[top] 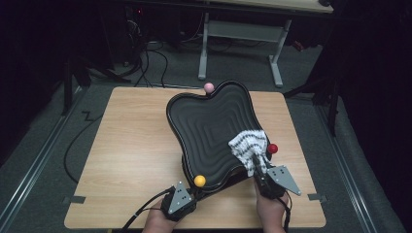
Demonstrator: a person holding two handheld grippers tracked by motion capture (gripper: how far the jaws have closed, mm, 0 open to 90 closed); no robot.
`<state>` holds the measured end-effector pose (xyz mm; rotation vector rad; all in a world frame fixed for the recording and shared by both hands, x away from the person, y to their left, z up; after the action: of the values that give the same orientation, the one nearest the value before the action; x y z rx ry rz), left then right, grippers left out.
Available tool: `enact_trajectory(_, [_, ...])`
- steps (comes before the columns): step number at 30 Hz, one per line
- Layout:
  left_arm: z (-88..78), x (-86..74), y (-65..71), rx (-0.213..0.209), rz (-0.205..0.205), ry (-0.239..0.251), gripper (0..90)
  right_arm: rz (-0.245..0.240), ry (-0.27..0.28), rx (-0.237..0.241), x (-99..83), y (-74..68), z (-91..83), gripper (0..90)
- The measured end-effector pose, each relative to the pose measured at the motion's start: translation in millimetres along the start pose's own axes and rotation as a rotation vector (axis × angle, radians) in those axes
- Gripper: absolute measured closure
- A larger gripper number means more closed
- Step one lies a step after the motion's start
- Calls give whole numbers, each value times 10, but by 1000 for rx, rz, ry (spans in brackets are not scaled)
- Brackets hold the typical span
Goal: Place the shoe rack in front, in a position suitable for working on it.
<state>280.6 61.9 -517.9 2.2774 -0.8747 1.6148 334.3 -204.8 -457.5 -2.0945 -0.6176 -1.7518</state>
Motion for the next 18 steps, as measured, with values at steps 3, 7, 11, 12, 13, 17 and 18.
enact_trajectory(3, [6,1,-8,-10,-9,-1,738,-27,-8,41,-1,-129,34,800])
enact_trajectory(7, [10,4,-1,-9,-12,-2,739,-59,-1,127,-12,-448,70,800])
enact_trajectory(11, [17,9,10,-7,-11,-3,739,-62,2,227,-19,-769,63,799])
enact_trajectory(12, [17,9,11,-7,-12,-3,739,-66,3,248,-18,-841,54,799])
enact_trajectory(13, [18,10,11,-8,-12,-3,739,-76,2,265,-13,-904,44,799])
enact_trajectory(17, [19,10,11,-8,-10,-3,739,-78,0,341,-30,-1093,22,799])
enact_trajectory(18, [19,10,10,-9,-11,-3,739,-89,-3,347,-38,-1129,18,801])
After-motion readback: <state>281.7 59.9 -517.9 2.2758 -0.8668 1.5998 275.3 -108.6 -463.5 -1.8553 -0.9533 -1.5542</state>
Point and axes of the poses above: each handheld gripper's, and its own axes: z roughly forward along the jaws, x roughly out of its top, y roughly to its right, the point moved 2 cm from there along z, roughly forward along the jaws, and after that the axes turned 14 degrees about x, right-handed, at the moved point
